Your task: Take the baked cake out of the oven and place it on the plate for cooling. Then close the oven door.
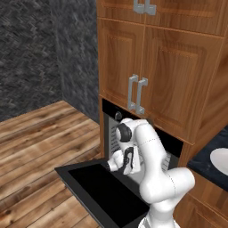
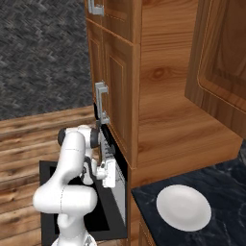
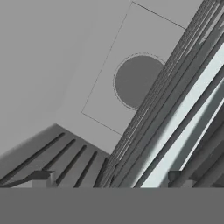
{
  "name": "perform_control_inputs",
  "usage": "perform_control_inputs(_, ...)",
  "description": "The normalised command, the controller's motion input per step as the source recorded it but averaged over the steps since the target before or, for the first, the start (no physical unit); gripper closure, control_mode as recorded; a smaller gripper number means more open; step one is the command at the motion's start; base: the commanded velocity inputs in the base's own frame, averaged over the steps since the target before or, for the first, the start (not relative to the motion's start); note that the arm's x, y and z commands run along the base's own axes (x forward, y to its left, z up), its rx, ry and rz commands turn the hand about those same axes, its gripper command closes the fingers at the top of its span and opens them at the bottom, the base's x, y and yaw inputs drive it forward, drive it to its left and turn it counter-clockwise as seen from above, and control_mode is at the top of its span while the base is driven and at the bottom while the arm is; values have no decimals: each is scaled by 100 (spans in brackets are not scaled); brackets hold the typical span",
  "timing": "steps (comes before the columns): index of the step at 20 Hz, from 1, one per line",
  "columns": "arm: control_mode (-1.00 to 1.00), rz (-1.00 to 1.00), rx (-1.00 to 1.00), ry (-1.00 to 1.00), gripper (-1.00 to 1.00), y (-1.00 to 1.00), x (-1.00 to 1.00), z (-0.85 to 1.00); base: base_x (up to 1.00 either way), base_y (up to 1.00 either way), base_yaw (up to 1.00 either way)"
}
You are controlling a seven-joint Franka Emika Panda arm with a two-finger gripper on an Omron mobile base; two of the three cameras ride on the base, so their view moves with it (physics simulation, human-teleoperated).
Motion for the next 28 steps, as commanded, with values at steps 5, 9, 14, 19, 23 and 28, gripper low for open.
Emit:
perform_control_inputs(5,-100,1,0,12,-100,0,38,-34,0,0,0)
perform_control_inputs(9,-100,0,0,0,100,0,11,-1,0,0,0)
perform_control_inputs(14,-100,0,4,1,100,0,0,3,0,0,0)
perform_control_inputs(19,-100,1,17,10,100,0,0,11,0,0,0)
perform_control_inputs(23,-100,3,21,7,100,0,-3,4,0,0,0)
perform_control_inputs(28,-100,5,22,6,100,8,-17,0,0,0,0)
